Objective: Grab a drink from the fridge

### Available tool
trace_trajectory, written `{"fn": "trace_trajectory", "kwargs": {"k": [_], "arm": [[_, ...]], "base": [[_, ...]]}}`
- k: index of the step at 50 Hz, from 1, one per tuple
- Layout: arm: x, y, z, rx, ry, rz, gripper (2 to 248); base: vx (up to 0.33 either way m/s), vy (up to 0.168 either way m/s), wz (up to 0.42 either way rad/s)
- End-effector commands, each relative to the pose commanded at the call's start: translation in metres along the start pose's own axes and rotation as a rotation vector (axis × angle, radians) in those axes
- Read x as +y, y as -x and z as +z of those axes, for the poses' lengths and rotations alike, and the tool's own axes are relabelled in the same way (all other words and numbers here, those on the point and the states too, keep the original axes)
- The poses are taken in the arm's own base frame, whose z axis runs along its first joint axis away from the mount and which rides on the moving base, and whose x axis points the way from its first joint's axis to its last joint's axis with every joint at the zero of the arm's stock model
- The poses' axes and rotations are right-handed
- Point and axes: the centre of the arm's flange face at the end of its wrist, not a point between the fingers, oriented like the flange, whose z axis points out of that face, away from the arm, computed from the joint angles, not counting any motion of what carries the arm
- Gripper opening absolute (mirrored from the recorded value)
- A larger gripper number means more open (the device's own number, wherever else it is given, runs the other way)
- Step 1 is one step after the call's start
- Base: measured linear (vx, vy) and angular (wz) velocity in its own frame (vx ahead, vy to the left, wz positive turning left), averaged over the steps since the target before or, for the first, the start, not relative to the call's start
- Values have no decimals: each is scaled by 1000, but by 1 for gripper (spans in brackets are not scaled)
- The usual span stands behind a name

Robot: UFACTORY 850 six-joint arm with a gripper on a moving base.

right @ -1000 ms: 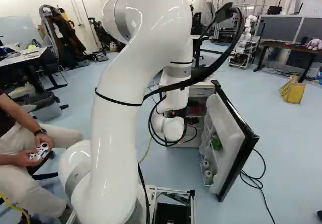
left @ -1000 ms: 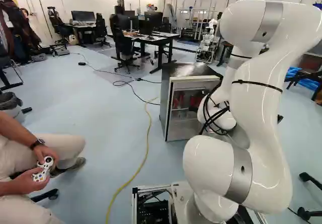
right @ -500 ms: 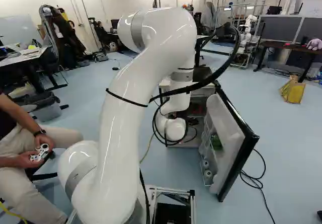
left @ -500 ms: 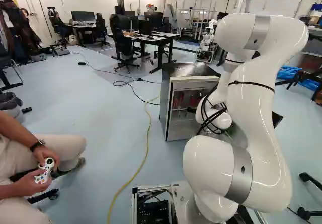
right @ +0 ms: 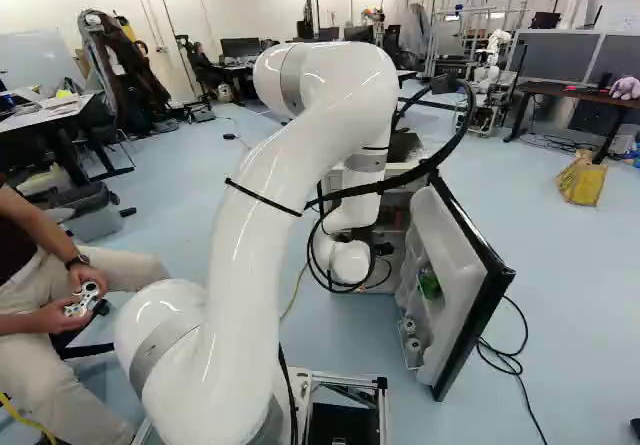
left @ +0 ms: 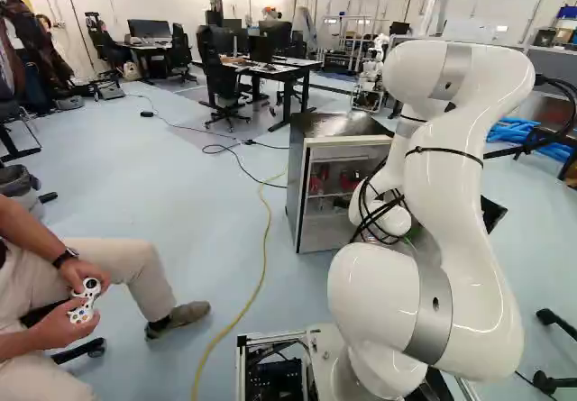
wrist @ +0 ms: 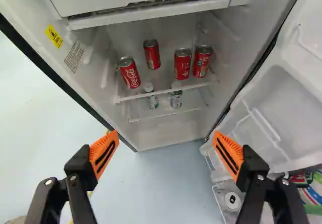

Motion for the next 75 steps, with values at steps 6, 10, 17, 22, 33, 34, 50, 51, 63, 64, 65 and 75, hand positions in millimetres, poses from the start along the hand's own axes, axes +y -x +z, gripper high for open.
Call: {"fn": "trace_trajectory", "kwargs": {"k": [6, 10, 17, 22, 33, 34, 50, 51, 63, 64, 65, 75], "arm": [[0, 5, 5, 2, -8, 0, 247], [0, 8, 8, 5, -15, -1, 247], [0, 13, 14, 14, -30, -3, 247], [0, 16, 18, 24, -42, -5, 247], [-2, 14, 20, 67, -67, -13, 247], [-3, 14, 20, 71, -69, -14, 247], [-5, 9, 19, 128, -92, -21, 247], [-5, 9, 19, 129, -92, -23, 247], [-5, 9, 19, 136, -88, -101, 247], [-5, 9, 19, 136, -88, -104, 247], [-5, 9, 19, 136, -88, -106, 247], [-5, 9, 19, 137, -87, -114, 247]], "base": [[0, 0, 0], [0, 0, 0], [0, 0, 0], [0, 0, 0], [0, 0, 0], [0, 0, 0], [0, 0, 0], [0, 0, 0], [0, 0, 0], [0, 0, 0], [0, 0, 0], [0, 0, 0]]}}
